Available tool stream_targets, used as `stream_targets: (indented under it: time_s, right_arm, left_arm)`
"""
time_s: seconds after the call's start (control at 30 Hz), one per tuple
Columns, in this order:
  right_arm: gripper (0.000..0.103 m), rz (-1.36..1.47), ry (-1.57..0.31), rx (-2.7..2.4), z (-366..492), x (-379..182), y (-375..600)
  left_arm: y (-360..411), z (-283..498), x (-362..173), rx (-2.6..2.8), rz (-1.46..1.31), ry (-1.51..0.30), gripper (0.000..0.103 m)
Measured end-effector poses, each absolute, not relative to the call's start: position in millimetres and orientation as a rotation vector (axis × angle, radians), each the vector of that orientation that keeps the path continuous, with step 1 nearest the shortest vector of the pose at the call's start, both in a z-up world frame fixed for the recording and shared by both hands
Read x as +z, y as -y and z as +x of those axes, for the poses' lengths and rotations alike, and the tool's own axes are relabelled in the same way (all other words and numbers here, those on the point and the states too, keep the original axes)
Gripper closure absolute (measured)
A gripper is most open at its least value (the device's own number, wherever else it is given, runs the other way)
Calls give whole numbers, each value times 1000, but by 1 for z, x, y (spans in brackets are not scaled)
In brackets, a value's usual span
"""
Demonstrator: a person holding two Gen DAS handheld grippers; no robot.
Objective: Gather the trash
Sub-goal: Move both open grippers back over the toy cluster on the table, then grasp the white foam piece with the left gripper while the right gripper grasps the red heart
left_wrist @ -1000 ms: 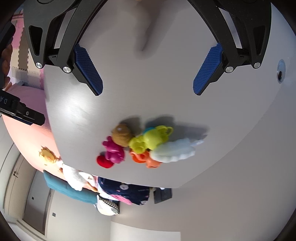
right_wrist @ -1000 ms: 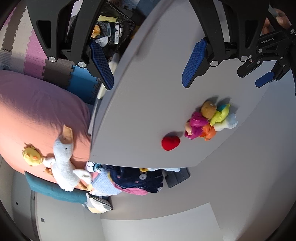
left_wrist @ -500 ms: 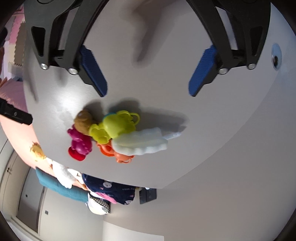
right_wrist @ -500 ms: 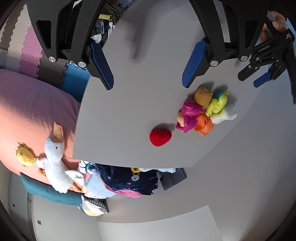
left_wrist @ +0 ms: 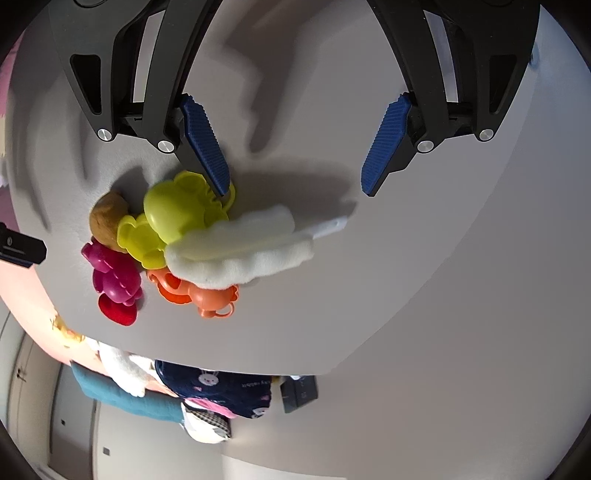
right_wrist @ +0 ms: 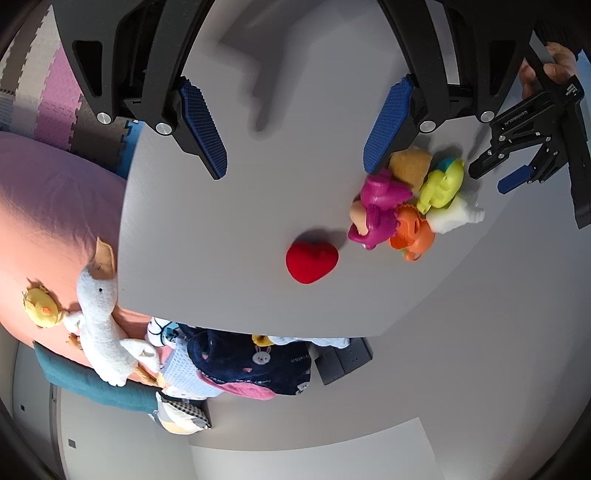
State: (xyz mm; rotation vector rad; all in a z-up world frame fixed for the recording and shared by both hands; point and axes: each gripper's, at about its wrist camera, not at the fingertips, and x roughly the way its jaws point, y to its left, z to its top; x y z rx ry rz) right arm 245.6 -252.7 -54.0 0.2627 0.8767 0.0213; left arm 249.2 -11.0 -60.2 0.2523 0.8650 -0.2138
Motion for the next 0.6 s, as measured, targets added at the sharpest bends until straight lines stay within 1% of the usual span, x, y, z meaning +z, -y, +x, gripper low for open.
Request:
stream_targets:
  time_s: [0.37, 0.6]
  right_arm:
    - [26, 242, -879, 30, 286, -56, 246]
    - [26, 248, -907, 8, 314, -63, 250]
  left_arm:
    - [30, 278, -64, -286, 368, -844, 31]
    - [36, 293, -64, -390, 387, -839, 32]
